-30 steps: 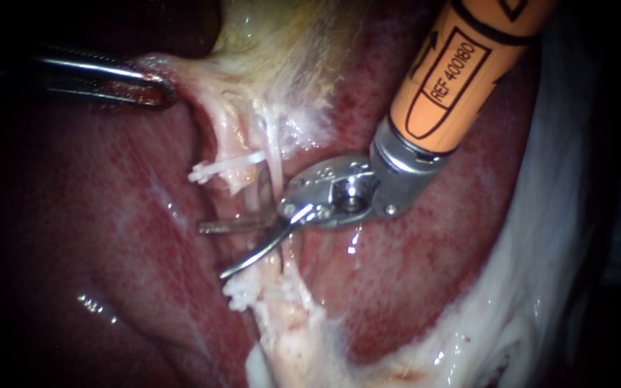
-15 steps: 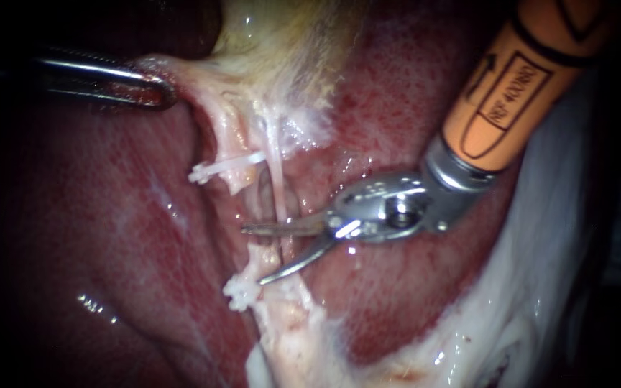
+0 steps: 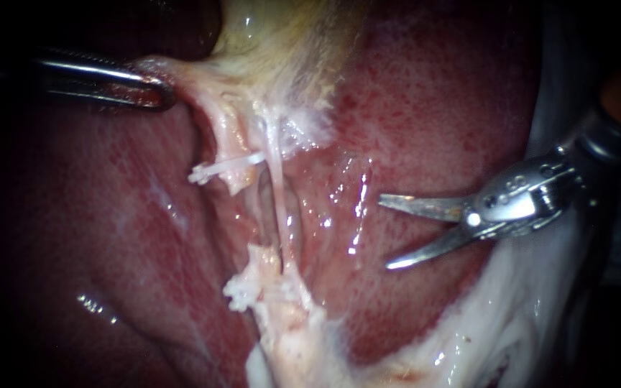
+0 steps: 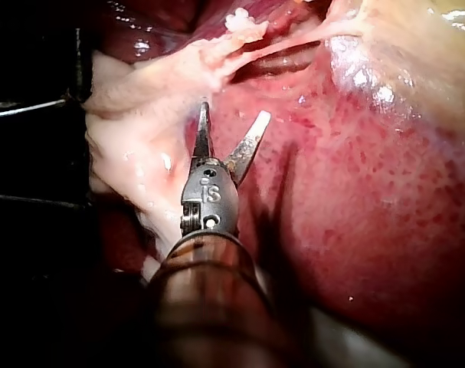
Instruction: Go back from the cut left tube
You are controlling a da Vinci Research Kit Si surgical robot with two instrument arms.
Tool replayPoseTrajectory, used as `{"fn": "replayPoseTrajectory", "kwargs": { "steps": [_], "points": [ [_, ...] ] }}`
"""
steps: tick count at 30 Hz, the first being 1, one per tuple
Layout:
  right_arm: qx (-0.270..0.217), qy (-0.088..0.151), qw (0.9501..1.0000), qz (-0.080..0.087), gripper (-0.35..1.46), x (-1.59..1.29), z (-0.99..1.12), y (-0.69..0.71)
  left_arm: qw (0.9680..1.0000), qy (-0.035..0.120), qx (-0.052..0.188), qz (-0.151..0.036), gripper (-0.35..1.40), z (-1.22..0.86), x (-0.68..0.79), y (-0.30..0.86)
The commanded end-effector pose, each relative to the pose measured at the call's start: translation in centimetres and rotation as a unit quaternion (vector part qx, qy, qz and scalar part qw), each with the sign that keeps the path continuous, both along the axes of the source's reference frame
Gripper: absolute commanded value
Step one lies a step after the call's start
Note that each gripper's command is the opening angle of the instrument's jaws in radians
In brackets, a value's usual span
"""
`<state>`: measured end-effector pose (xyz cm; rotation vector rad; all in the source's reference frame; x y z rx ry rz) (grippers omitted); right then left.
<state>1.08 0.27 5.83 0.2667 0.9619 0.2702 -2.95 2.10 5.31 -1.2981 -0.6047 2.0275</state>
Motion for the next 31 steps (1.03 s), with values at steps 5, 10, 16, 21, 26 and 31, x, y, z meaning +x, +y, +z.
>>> {"fn": "replayPoseTrajectory", "kwargs": {
  "steps": [5,10,16,21,26,31],
  "points": [
    [0.012,0.007,0.9998,-0.012,1.45,-0.15,0.02,0.02,1.0000,0.001,-0.001,-0.001,-0.35,0.02,-0.02,-0.01],
    [0.012,0.007,0.9998,-0.012,1.45,-0.17,0.02,0.03,1.0000,0.003,-0.004,-0.003,-0.35,0.10,-0.11,-0.07],
    [0.012,0.007,0.9998,-0.012,1.45,-0.17,0.02,0.03,1.0000,0.002,-0.006,0.005,-0.35,0.30,-0.26,-0.20],
    [0.012,0.008,0.9998,-0.012,1.45,-0.17,0.01,0.03,0.9999,0.005,-0.008,0.012,-0.35,0.46,-0.33,-0.26],
    [0.013,0.007,0.9998,-0.012,1.45,-0.17,0.01,0.03,0.9999,0.006,-0.007,0.012,-0.35,0.47,-0.33,-0.26],
    [0.014,0.008,0.9998,-0.013,1.45,-0.16,0.00,0.03,0.9999,0.006,-0.007,0.013,-0.35,0.46,-0.31,-0.25]
  ]
}}
